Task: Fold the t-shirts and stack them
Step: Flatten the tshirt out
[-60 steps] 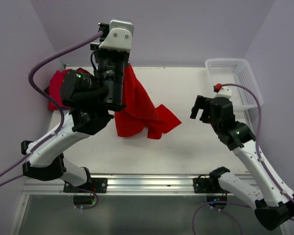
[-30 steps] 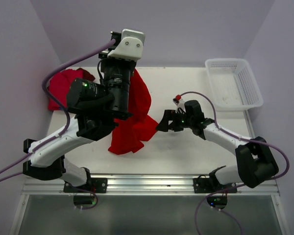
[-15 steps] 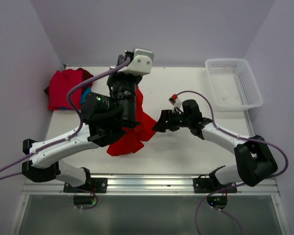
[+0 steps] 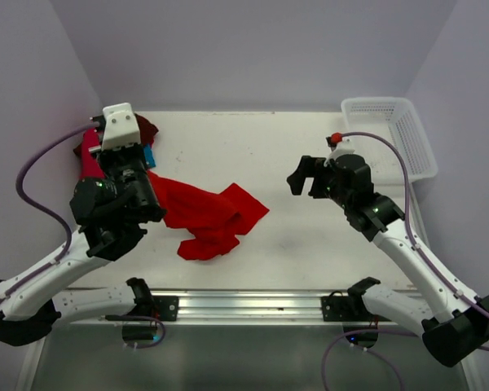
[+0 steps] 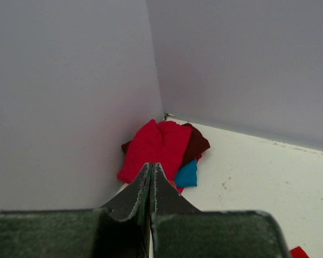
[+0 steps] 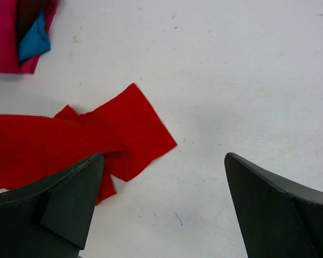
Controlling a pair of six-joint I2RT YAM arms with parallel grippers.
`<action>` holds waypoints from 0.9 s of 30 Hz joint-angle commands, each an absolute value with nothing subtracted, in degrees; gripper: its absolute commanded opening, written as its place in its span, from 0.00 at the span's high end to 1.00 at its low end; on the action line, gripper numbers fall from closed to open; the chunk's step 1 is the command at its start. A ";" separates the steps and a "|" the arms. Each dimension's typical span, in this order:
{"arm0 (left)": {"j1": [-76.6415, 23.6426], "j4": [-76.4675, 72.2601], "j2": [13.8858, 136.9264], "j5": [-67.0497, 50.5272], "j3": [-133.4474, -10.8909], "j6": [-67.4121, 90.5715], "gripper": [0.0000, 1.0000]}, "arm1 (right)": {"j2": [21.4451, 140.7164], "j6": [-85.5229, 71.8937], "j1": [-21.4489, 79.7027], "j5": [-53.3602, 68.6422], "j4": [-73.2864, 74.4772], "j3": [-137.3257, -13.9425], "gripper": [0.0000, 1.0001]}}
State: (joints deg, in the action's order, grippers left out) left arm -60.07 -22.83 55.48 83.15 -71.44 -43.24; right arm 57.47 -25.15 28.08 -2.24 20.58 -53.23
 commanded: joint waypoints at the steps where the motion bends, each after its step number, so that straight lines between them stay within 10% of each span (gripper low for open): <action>1: -56.18 -18.81 55.90 88.85 -68.91 -38.15 1.00 | 57.83 -23.73 28.04 -10.90 29.09 -56.60 0.01; 10: -52.73 -7.20 50.28 96.94 -62.76 -25.31 1.00 | 56.34 -22.68 28.04 -11.16 31.38 -57.13 0.01; 27: -58.07 -50.45 56.86 95.37 -45.44 -52.56 1.00 | 55.11 -22.41 28.04 -10.63 33.66 -57.57 0.01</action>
State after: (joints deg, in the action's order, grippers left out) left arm -54.17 -37.56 54.08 86.00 -46.26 -46.78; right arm 56.10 -23.29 28.08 -9.74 33.10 -55.57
